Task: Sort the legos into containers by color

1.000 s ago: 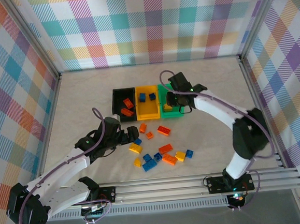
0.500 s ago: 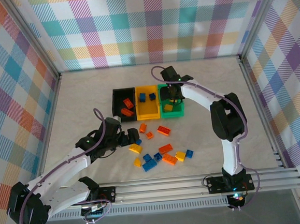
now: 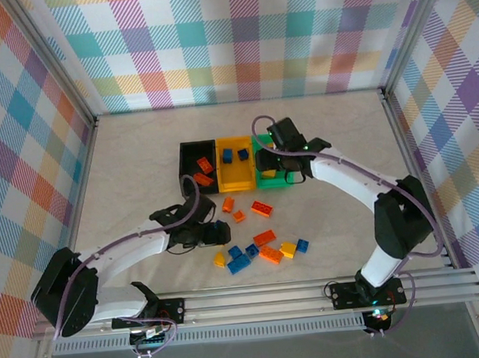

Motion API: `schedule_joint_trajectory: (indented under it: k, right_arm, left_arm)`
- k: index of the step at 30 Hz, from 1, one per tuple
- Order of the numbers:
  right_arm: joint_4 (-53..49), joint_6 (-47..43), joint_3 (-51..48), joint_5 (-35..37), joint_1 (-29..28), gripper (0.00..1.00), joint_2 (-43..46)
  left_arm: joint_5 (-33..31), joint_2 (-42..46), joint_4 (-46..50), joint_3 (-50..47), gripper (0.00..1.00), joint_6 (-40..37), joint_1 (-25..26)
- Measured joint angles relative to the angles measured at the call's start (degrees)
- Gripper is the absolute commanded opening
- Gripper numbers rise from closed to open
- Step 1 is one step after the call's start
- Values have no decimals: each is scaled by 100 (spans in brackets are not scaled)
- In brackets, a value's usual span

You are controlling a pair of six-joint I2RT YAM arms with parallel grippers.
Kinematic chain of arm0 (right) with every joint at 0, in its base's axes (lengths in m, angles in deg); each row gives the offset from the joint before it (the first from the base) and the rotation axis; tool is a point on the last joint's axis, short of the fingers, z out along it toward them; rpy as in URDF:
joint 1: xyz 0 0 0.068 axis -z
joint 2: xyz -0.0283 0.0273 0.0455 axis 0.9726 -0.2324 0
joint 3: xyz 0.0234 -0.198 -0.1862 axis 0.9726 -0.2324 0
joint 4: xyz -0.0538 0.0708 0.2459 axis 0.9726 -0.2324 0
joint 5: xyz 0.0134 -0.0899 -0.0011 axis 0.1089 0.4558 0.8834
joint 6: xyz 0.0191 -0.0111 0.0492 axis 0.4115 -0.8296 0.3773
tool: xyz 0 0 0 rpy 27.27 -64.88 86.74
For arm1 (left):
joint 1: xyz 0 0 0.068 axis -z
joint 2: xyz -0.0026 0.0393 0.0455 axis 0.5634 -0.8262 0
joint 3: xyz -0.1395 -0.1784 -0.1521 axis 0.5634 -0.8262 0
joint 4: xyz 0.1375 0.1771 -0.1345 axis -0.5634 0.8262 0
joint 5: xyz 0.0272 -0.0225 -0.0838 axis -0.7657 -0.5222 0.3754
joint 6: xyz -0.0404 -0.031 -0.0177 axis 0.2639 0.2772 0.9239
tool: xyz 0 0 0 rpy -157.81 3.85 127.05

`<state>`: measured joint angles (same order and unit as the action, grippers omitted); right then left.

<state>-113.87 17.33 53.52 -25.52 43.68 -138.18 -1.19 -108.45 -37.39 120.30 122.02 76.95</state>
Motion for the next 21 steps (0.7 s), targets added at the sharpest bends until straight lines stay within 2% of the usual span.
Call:
schedule_joint_trajectory:
  k: [6,11,16,21]
  right_arm:
    - [114,118,-719,-46,9,75,264]
    - [186,197,-857,-46,17,75,398]
    - [280,216,-859,-66,17,75,442]
    - [323,221,-896,-66,17,75,505]
  left_arm:
    - [-26,-4,188,-17,78,48,551]
    - [-48,26,190,-240,69,214,933]
    - [-68,-20,234,-374,53,350,1034]
    - [-111,-24,254,-428,42,404,1047]
